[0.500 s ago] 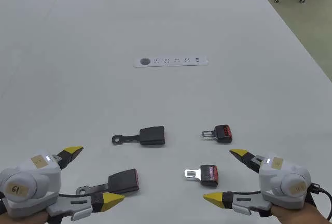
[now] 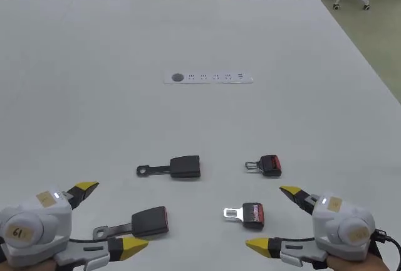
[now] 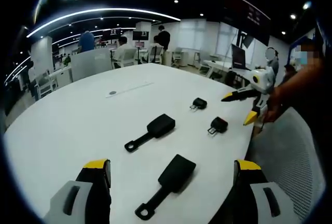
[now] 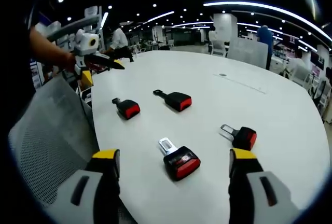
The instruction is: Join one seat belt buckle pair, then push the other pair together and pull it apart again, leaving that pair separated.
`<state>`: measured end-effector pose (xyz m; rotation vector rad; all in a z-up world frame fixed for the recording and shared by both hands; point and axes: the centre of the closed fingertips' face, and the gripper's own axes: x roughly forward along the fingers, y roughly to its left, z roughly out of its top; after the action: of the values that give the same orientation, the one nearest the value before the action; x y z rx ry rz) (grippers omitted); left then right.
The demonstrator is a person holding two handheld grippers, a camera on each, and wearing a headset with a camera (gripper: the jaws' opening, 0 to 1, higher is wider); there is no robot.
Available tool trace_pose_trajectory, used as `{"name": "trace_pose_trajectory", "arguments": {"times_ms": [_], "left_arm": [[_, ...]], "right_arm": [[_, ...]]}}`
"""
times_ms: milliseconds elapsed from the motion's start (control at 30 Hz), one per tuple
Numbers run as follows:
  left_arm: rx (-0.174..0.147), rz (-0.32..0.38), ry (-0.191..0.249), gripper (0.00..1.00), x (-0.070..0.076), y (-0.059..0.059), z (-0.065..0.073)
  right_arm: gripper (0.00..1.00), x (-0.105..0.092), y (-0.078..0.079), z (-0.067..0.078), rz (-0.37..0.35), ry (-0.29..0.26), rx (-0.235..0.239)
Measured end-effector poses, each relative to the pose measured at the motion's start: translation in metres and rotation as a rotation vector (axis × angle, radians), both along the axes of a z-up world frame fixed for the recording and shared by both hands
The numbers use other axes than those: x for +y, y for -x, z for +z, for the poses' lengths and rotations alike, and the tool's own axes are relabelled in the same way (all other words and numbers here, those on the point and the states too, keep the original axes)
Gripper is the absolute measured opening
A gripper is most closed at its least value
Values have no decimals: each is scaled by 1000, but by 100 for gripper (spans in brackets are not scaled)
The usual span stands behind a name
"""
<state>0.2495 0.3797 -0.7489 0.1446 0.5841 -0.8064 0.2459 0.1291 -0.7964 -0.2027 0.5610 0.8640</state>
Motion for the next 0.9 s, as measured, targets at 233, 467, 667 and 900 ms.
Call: {"name": "trace_pose_trajectory", "arguments": {"times_ms": [233,467,667,900], "left_arm": [[2,0,-1,100,1,1,-1],[-1,-1,-2,100,1,0,-1],[0,-2,-1,100,2,0,-3],[0,-3,0,100,1,0,-2]], "right_arm": [[89,0,1,0,0,0,3],[89,-1,0,1,-2,2,0],[89,-3,0,1,-1,4,0],[89,-4,1,0,2,8,2]]}}
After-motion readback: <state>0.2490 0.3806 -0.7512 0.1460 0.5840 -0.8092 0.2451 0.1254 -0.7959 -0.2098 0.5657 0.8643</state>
